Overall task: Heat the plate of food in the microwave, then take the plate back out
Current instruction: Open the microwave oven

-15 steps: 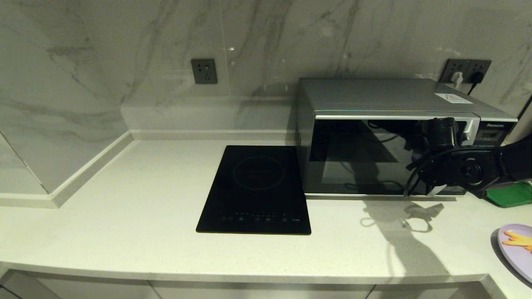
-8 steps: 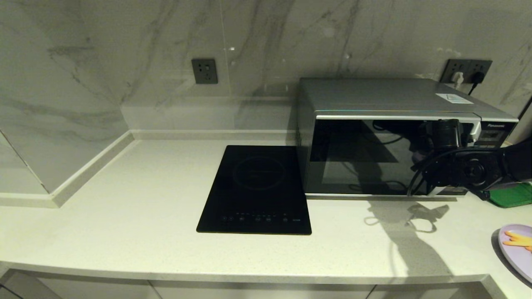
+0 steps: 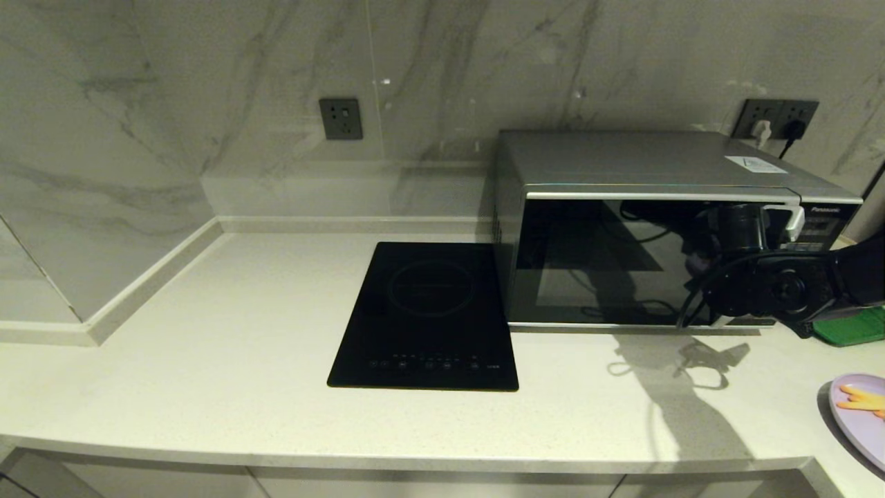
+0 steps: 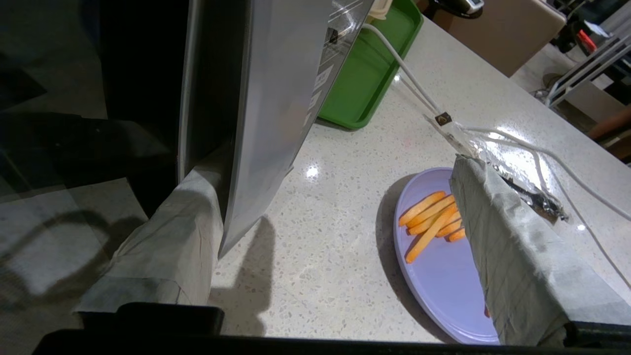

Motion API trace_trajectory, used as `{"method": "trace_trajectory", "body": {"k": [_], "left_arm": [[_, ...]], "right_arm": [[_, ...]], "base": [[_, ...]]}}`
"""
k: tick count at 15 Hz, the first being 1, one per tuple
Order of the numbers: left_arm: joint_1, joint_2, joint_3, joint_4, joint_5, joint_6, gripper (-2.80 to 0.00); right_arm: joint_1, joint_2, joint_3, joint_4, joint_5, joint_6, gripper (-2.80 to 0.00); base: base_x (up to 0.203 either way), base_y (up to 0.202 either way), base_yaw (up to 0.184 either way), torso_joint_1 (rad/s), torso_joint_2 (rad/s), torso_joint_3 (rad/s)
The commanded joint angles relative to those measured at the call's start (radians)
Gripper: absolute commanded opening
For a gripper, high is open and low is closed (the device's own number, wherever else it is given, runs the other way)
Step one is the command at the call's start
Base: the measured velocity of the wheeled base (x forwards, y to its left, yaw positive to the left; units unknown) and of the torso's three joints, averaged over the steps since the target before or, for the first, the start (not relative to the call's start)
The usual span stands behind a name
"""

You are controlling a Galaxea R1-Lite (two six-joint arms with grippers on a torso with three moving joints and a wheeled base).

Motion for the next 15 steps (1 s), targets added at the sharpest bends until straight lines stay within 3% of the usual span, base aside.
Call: {"method": "trace_trajectory", "body": {"k": [1,6,14,15], "left_arm": [[0.0,0.0,0.0,0.0,0.001,0.0,-2.8],[0.0,0.0,0.0,0.0,0.001,0.0,-2.8],[0.0,0.0,0.0,0.0,0.001,0.0,-2.8],[0.0,0.0,0.0,0.0,0.001,0.0,-2.8]], "right_arm": [[0.002,-0.022,0.023,0.001,-0.007,0.017,0.0],[0.026,-0.138,0.206,0.0,0.0,0.097,0.0],[0.177,-0.179,0.213,0.005,0.088,0.068,0.0],[0.216,-0.222,0.217,0.008,0.102,0.063,-2.8]], "base": [[0.0,0.0,0.0,0.0,0.0,0.0],[0.0,0.0,0.0,0.0,0.0,0.0],[0.0,0.0,0.0,0.0,0.0,0.0],[0.0,0.0,0.0,0.0,0.0,0.0]]}}
